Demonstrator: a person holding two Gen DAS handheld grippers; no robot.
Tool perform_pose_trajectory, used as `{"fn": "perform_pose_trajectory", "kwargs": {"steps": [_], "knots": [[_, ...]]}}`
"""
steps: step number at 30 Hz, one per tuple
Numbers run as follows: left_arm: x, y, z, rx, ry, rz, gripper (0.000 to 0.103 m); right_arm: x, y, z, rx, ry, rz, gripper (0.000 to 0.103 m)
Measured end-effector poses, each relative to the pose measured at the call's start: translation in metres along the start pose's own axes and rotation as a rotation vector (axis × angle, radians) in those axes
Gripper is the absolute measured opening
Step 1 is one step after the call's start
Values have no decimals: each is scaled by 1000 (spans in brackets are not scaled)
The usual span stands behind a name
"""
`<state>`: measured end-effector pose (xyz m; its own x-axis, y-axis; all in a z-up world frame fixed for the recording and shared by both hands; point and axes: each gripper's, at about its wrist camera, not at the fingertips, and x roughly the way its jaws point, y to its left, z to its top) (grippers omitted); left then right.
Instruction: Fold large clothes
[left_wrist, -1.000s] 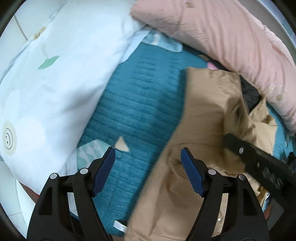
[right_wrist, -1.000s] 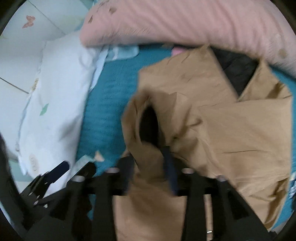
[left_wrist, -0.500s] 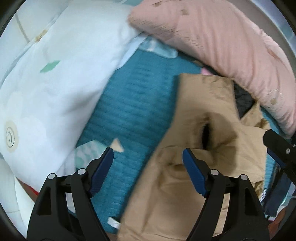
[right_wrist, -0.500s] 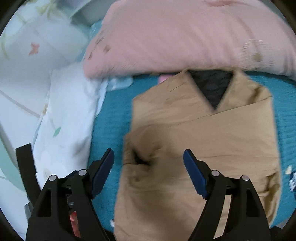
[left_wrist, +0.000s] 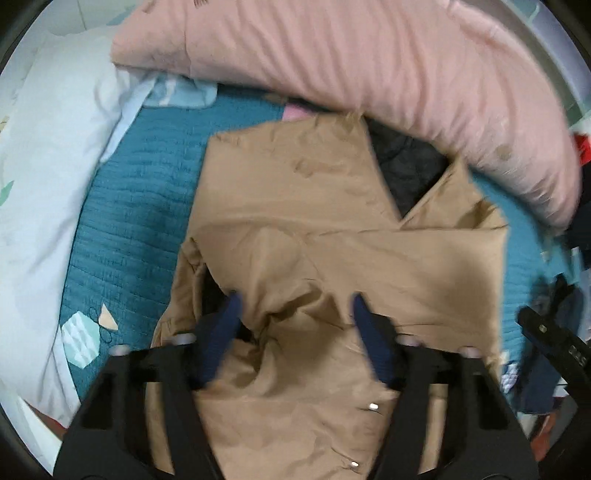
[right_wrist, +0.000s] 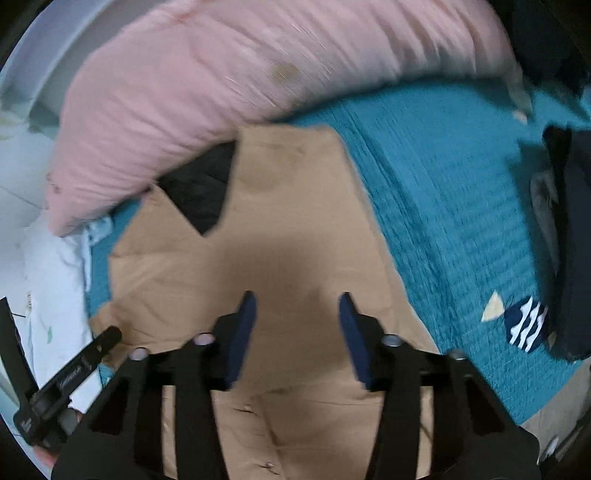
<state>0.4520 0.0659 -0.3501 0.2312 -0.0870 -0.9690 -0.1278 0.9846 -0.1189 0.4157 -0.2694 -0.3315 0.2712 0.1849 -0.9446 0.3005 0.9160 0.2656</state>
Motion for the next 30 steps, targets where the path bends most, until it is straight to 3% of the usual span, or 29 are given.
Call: {"fn": "perform_pose_trajectory", "kwargs": {"steps": [3, 6, 11, 15, 17, 18, 19, 20, 22, 24, 26, 30], "knots": [[37, 14, -1, -53, 63, 52, 45, 27, -16, -3, 22, 63, -18, 27], [74, 31, -6, -107, 109, 39, 45, 63, -35, -11, 37, 120, -54, 12], [81, 15, -9, -32, 62, 118, 47, 88, -57, -17, 91, 131, 24, 8], [78, 9, -10, -22, 51, 123, 48, 79, -57, -14, 84, 143, 11, 8], [73, 10, -11, -33, 53, 111, 52, 72, -54, -10, 71, 140, 9, 12], [71, 9, -10, -35, 54, 102, 60, 68, -52, -8, 66, 138, 9, 13], [68, 10, -9, -33, 54, 97, 64, 65, -51, -7, 68, 136, 13, 20], [63, 8, -8, -30, 53, 105, 74, 61, -50, -6, 74, 136, 29, 39], [47, 8, -7, -54, 34, 93, 83, 55, -51, -2, 100, 136, 113, 66], [32, 7, -3, -65, 2, 51, 88, 45, -52, 1, 130, 111, 137, 66], [14, 3, 1, -51, -40, 41, 89, 34, -50, 5, 124, 87, 121, 76], [0, 10, 20, -39, -73, 34, 89, 17, -48, 22, 103, 39, 105, 77]]}}
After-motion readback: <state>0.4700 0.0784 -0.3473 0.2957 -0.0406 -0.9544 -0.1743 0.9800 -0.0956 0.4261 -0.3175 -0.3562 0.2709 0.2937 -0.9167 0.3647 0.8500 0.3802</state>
